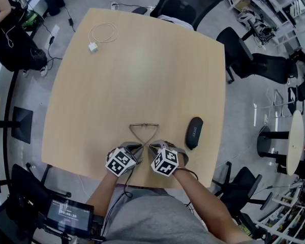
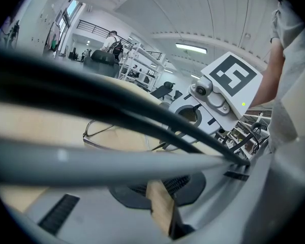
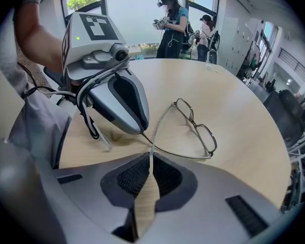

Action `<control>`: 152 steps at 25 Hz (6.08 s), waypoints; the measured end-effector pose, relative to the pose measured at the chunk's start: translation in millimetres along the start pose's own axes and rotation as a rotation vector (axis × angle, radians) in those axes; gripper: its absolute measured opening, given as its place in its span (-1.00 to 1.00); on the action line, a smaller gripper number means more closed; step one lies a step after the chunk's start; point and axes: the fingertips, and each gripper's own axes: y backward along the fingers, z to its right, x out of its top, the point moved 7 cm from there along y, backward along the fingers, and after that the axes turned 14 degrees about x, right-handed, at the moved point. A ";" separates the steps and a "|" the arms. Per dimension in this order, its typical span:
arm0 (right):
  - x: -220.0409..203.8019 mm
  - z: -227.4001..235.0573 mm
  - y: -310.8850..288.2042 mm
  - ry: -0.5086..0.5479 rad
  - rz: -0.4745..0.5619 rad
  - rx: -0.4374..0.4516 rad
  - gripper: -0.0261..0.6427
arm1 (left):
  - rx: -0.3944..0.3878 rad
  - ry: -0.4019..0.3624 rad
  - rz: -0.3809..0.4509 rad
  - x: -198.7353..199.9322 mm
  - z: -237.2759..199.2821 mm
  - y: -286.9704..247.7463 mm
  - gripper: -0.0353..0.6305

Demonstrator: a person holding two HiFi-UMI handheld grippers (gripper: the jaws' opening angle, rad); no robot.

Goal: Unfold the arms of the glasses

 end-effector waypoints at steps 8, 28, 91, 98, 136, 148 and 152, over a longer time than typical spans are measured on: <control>3.3 -8.8 -4.6 -0.002 0.023 0.035 -0.85 | -0.013 0.011 -0.003 -2.0 6.2 0.5 -0.87; 13.2 -18.3 -22.1 0.110 0.018 0.214 -0.56 | -0.203 0.133 0.040 28.9 -7.6 14.0 -0.87; -24.2 -44.7 -21.5 0.241 -0.268 0.379 -0.56 | -0.173 -0.062 -0.364 6.8 -15.9 -17.9 -0.87; -18.4 -47.0 -21.1 0.277 -0.304 0.399 -0.56 | -0.285 -0.285 -0.445 1.6 15.1 -23.7 -0.87; -35.6 -74.7 14.6 0.354 -0.291 0.235 -0.56 | -0.107 0.335 -0.322 -36.0 30.4 10.0 -0.87; -41.9 -120.2 -21.4 0.427 -0.226 0.303 -0.57 | -0.147 0.514 -0.279 -43.2 26.4 16.3 -0.87; -48.2 -116.8 -18.1 0.448 -0.255 0.303 -0.62 | -0.206 0.527 -0.282 -45.5 20.8 22.0 -0.87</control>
